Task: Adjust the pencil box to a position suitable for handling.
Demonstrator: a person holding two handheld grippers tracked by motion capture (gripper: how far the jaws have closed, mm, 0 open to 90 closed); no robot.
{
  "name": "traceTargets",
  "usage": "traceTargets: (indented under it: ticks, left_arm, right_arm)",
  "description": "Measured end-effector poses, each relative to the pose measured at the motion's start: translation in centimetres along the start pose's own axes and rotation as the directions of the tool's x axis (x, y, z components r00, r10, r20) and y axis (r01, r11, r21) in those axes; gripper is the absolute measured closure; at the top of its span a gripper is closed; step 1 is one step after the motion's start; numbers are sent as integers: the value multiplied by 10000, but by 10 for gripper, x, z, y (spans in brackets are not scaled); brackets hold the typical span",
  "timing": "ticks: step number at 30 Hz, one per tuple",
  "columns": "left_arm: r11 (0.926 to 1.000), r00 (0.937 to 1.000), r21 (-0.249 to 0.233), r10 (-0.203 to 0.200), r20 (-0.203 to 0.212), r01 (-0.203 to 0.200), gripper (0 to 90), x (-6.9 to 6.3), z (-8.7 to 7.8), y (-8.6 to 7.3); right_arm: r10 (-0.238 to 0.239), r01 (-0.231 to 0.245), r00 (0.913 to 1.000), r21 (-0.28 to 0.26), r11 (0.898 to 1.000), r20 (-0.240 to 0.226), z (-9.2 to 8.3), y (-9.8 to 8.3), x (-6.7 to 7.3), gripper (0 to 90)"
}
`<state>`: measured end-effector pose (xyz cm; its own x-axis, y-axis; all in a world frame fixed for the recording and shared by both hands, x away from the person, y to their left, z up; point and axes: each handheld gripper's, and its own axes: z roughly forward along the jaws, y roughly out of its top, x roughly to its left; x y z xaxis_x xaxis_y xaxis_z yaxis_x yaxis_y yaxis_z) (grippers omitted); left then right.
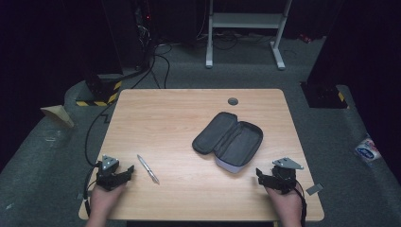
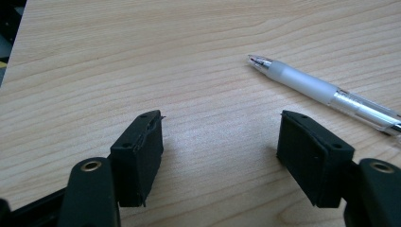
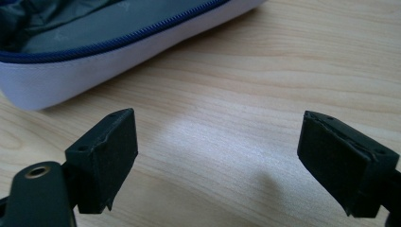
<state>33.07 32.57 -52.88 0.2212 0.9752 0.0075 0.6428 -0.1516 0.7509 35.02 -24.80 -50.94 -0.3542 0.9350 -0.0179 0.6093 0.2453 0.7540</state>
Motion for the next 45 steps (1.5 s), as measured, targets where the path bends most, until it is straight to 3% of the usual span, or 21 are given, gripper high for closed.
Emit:
traceTargets:
  ticks: [13,24,38,45]
  left_arm:
    - [10000,10000,-2,1,9,-1,319,0,0,0]
    - [10000,10000,-10,-18,-4,18,320,-1,0,0]
    - [10000,10000,-7,-10,20,10,319,0,0,0]
    - [10000,10000,-3,-3,8,3,319,0,0,0]
  right_arm:
    - [-309,291,9991,-611,9977,-286,-11,10,13,170]
    - [-530,478,9965,-791,9957,-644,-12,20,24,186]
    - [-828,674,9870,-1131,9913,-1375,-7,35,43,248]
    - [-1044,841,9793,-1205,9891,-1735,2,45,62,289]
